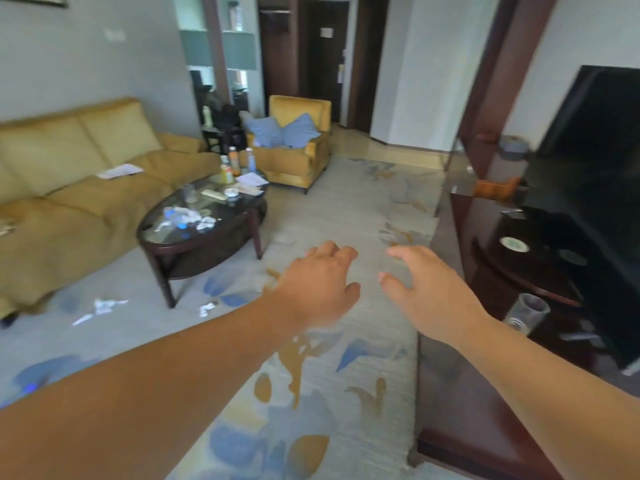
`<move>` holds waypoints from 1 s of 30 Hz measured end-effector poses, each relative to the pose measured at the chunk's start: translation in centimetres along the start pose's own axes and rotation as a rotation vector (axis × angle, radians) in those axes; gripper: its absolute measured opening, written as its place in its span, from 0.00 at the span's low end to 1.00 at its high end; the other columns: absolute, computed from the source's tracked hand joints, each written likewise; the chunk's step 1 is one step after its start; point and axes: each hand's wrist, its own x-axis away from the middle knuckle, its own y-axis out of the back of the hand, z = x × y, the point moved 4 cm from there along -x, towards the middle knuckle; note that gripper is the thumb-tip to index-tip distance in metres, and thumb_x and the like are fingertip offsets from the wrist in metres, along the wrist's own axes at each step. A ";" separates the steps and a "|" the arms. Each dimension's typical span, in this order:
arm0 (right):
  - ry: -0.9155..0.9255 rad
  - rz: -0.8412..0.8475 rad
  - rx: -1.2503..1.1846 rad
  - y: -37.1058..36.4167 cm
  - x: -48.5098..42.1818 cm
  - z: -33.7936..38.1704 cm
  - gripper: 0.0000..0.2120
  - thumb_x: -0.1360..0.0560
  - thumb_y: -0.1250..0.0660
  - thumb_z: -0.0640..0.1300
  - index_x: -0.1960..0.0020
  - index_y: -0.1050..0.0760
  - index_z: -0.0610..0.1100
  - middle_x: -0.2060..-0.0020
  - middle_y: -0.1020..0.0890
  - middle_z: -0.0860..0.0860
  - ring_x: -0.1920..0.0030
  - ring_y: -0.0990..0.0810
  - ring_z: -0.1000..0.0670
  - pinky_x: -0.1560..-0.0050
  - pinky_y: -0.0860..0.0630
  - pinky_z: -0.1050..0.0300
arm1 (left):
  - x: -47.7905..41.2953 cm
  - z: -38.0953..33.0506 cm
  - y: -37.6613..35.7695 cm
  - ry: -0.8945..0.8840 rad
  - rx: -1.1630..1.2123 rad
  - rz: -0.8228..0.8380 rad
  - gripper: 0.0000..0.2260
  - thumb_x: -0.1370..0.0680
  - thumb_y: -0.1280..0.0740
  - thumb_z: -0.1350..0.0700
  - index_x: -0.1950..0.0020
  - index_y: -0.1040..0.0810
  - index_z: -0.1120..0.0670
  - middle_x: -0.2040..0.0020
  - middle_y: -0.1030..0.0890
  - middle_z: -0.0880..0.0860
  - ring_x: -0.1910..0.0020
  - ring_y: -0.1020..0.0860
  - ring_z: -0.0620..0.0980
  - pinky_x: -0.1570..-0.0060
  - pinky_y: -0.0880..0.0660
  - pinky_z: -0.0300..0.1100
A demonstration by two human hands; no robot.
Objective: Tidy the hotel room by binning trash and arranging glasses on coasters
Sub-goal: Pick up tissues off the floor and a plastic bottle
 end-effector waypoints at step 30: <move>0.502 0.368 -0.128 -29.2 -17.5 38.2 0.22 0.23 0.39 0.56 0.31 0.32 0.51 0.34 0.29 0.55 0.43 0.25 0.53 0.49 0.34 0.60 | 18.7 46.4 9.7 0.740 -0.024 -0.114 0.24 0.21 0.41 0.44 0.27 0.38 0.47 0.30 0.33 0.51 0.33 0.33 0.53 0.36 0.31 0.48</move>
